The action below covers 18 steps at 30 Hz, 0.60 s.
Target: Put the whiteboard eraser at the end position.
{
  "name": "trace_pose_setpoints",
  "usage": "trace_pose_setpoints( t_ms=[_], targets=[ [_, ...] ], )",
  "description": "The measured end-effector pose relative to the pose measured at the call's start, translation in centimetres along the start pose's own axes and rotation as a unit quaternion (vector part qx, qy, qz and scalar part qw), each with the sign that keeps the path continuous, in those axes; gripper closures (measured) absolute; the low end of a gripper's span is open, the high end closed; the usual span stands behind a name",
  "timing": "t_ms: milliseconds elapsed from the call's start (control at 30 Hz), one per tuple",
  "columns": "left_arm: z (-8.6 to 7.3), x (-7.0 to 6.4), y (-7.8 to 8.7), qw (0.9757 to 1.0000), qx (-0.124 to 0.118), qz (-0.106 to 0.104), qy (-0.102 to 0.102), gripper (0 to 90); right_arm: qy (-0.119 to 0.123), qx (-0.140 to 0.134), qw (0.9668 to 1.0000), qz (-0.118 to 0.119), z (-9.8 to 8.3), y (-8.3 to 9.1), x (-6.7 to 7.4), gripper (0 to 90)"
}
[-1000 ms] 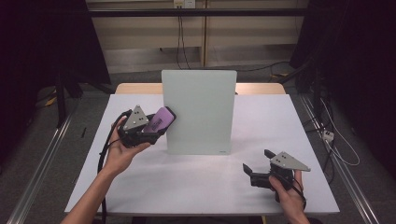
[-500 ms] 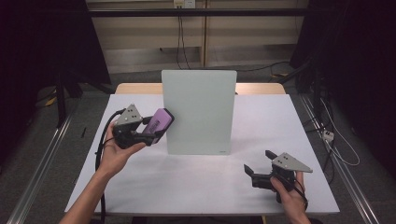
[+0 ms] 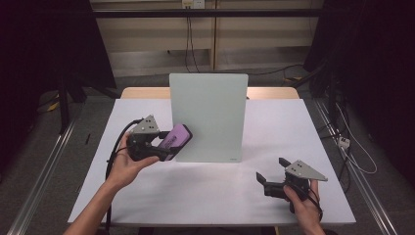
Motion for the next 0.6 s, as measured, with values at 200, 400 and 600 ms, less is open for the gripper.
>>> trace_pose_setpoints(
  t_ms=[200, 400, 600],
  targets=[
    [0.0, -0.9, -0.6, 0.9999, 0.011, -0.007, 0.001, 41.1, 0.004, 0.001, 1.0000, 0.008, 0.0, -0.1, 0.2, 4.1],
    [-0.1, -1.7, -1.2, 0.9997, 0.021, -0.014, 0.002, 41.1, 0.007, -0.001, 0.9999, 0.015, 0.0, 0.0, 0.3, 4.0],
    [-0.9, -2.1, -2.2, 0.9991, 0.037, -0.023, 0.005, 41.1, 0.006, -0.002, 0.9999, 0.016, 0.1, 0.0, 0.4, 4.0]
  ],
)
Point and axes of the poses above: each handheld gripper's, and its own axes: y roughly backward along the jaws, z roughly out of its top, x roughly to its left, the point moved 9 cm from there along -y, roughly forward along the jaws, and after that the axes turned 2 degrees about x, right-handed, at the moved point
